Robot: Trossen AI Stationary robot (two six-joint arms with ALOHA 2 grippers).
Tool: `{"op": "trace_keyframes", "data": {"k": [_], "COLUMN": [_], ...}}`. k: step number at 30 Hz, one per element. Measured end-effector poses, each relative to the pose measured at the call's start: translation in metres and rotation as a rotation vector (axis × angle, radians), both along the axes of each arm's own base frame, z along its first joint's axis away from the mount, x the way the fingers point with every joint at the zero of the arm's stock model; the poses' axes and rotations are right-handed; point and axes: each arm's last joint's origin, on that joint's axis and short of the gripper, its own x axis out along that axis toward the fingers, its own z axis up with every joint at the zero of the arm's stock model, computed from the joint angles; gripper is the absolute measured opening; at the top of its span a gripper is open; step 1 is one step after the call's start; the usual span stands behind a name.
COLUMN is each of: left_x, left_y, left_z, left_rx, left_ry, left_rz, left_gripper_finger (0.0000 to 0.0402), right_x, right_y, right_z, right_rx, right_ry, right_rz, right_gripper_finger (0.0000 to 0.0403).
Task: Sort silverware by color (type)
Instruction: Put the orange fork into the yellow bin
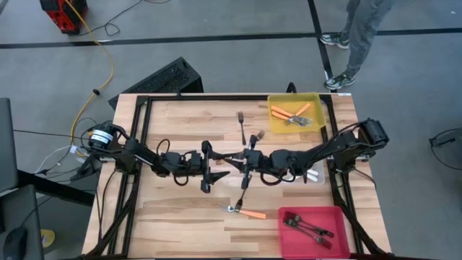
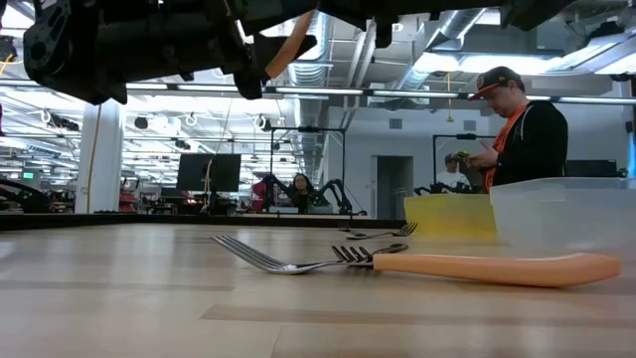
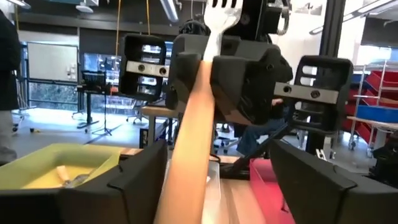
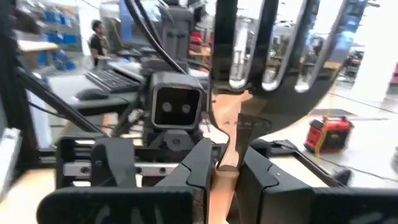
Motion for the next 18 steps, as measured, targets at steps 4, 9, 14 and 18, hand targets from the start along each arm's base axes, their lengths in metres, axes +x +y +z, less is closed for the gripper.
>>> {"op": "trace_keyframes", "data": {"k": [4, 9, 14, 18], "left_x": [0.000, -0.003, -0.012, -0.023], "left_y": [0.001, 0.003, 0.006, 0.008], "left_z": [0.000, 0.006, 0.019, 0.033], "left_rx": [0.000, 0.005, 0.013, 0.013], "left_ry": [0.035, 0.089, 0.159, 0.201], "left_rz": [0.030, 0.061, 0.111, 0.111], "left_gripper_finger": [0.0283, 0.0285, 0.0285, 0.0285], "right_x": [-0.003, -0.008, -0.012, -0.021], "right_y": [-0.002, -0.003, -0.005, -0.009], "right_z": [0.003, 0.008, 0.011, 0.017], "right_rx": [0.001, -0.004, -0.005, -0.013], "right_ry": [0.026, 0.046, 0.080, 0.133], "right_rz": [-0.043, -0.049, -0.097, -0.172], "right_gripper_finger": [0.0064, 0.0064, 0.0064, 0.0064]}}
